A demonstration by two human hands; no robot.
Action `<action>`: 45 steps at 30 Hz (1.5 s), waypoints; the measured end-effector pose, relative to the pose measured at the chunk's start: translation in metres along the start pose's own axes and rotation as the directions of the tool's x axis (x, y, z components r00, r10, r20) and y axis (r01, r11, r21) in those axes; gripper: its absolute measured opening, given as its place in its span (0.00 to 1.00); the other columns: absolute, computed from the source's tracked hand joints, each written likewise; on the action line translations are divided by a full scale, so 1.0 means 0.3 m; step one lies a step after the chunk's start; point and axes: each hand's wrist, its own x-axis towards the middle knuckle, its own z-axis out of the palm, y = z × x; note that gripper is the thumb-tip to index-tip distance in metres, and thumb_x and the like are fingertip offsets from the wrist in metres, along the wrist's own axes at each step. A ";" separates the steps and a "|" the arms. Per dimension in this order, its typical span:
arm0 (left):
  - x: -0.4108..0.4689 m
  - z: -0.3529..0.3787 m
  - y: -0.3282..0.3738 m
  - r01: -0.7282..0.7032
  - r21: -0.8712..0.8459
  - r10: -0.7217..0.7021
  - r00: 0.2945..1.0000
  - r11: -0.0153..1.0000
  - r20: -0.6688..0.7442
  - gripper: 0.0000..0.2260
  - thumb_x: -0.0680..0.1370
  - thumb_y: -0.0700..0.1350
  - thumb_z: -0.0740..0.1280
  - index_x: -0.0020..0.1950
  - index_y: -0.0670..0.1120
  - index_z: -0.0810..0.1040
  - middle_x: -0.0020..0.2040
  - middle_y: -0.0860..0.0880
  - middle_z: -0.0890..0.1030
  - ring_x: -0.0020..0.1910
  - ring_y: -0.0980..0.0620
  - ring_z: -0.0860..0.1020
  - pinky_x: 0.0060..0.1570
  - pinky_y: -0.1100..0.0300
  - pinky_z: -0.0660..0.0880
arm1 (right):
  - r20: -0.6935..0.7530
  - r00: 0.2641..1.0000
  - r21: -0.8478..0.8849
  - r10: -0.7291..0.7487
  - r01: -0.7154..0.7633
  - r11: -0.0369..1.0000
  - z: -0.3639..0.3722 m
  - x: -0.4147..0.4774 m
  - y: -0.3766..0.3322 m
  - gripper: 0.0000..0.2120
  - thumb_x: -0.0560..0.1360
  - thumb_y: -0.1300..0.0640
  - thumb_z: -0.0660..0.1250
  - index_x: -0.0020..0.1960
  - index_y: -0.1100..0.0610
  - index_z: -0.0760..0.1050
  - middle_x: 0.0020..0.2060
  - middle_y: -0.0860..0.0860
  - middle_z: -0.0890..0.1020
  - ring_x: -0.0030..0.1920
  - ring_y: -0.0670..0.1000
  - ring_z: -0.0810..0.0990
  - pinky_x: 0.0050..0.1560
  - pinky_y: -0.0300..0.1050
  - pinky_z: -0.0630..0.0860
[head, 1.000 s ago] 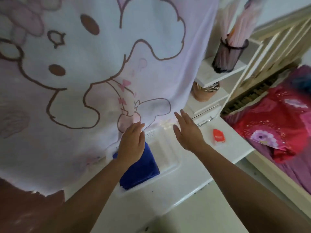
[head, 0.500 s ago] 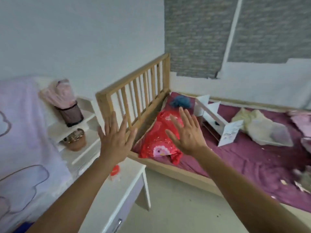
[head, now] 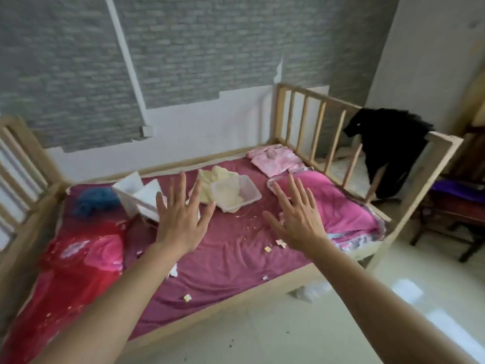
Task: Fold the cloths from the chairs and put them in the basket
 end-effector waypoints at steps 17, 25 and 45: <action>0.597 0.543 1.732 -0.697 -0.328 0.746 0.665 0.638 0.038 0.29 0.79 0.59 0.43 0.80 0.53 0.47 0.80 0.45 0.42 0.79 0.46 0.40 0.75 0.41 0.42 | -0.332 0.620 -0.171 0.711 -0.780 0.601 -0.329 -0.444 1.481 0.38 0.76 0.33 0.54 0.80 0.49 0.51 0.80 0.58 0.51 0.79 0.59 0.51 0.77 0.58 0.54; 0.694 0.710 2.471 -0.772 -0.321 0.820 0.571 0.549 0.029 0.27 0.79 0.53 0.49 0.80 0.53 0.53 0.80 0.43 0.47 0.79 0.43 0.46 0.74 0.40 0.51 | -0.313 0.547 -0.153 0.776 -0.836 0.527 -0.457 -0.499 2.166 0.39 0.76 0.34 0.55 0.80 0.51 0.52 0.79 0.61 0.53 0.78 0.62 0.55 0.76 0.60 0.57; 1.415 1.157 3.895 -0.755 -0.427 0.852 0.519 0.498 0.076 0.28 0.79 0.55 0.44 0.80 0.51 0.52 0.80 0.43 0.47 0.79 0.44 0.47 0.74 0.42 0.52 | -0.294 0.502 -0.205 0.813 -0.864 0.460 -0.647 0.019 3.611 0.37 0.78 0.38 0.60 0.81 0.50 0.50 0.80 0.59 0.50 0.79 0.60 0.55 0.77 0.55 0.55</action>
